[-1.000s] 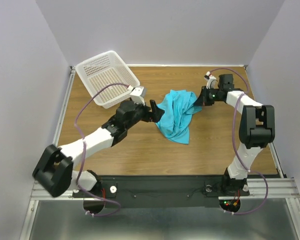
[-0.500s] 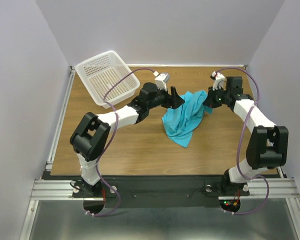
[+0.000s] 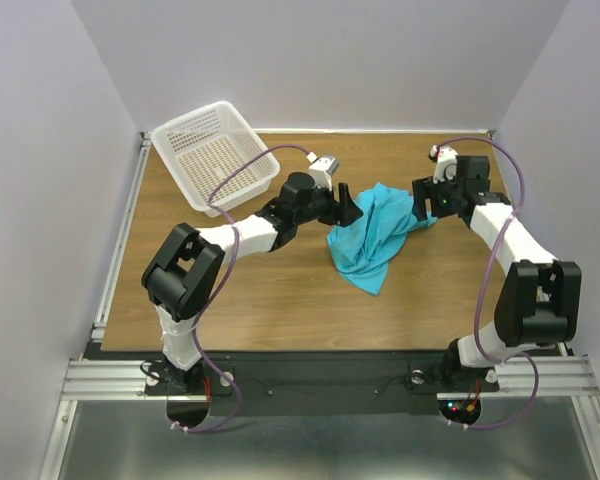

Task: Fold and stack the t-shirts
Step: Flatten the tshirt out

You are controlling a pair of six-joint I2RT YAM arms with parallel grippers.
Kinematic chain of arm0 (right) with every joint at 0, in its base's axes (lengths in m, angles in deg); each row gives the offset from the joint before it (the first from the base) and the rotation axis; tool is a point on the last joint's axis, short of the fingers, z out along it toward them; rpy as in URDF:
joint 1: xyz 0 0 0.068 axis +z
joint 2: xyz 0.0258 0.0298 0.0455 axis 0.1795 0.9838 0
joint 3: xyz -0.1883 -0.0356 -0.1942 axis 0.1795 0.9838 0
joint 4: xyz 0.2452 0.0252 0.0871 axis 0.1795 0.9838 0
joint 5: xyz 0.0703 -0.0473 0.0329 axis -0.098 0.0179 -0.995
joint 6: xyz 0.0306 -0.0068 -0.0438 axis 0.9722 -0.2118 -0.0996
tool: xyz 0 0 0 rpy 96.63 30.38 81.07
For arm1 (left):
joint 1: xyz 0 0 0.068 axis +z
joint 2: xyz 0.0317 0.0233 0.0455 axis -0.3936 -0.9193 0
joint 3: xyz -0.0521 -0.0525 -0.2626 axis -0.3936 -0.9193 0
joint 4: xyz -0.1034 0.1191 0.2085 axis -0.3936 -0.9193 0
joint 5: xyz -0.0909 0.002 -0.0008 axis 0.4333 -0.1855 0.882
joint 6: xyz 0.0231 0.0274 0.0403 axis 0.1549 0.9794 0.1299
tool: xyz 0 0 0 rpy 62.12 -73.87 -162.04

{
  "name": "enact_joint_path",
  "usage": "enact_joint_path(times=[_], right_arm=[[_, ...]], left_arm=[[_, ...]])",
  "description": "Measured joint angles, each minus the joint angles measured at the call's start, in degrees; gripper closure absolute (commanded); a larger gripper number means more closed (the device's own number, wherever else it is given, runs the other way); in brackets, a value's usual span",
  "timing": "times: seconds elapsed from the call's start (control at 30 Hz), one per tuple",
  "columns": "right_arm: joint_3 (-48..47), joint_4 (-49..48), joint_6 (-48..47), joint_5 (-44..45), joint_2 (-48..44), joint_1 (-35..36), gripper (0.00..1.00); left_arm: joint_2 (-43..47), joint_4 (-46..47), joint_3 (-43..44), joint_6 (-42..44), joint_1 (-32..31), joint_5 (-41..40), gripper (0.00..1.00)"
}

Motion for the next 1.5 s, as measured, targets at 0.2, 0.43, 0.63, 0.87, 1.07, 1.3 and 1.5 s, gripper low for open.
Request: enact_joint_path(times=[0.2, 0.43, 0.63, 0.87, 1.07, 1.3, 1.5], right_arm=[[-0.55, 0.79, -1.46, -7.74, -4.76, 0.02, 0.11], [-6.05, 1.84, 3.30, -18.62, 6.99, 1.70, 0.24], [-8.87, 3.69, 8.24, -18.34, 16.26, 5.92, 0.25], [-13.38, 4.09, 12.50, -14.23, 19.65, 8.96, 0.28], [-14.99, 4.15, 13.62, -7.28, 20.74, 10.29, 0.33], [-15.26, 4.11, 10.91, 2.25, 20.00, 13.09, 0.33], [-15.26, 3.74, 10.40, 2.91, 18.99, 13.92, 0.33]], left_arm=[[3.89, -2.25, -4.48, 1.99, 0.02, -2.71, 0.25], [15.37, -3.74, -11.21, 3.21, 0.02, -6.43, 0.25], [26.08, -3.87, -18.03, 3.23, 0.04, -9.55, 0.24], [34.05, -5.49, -26.62, 1.11, 0.15, -13.22, 0.24], [37.83, -6.78, -28.20, 0.59, 0.15, -15.13, 0.23], [38.38, -7.61, -28.20, 0.66, 0.15, -16.11, 0.23], [38.38, -7.98, -28.20, 0.63, 0.15, -16.28, 0.23]])
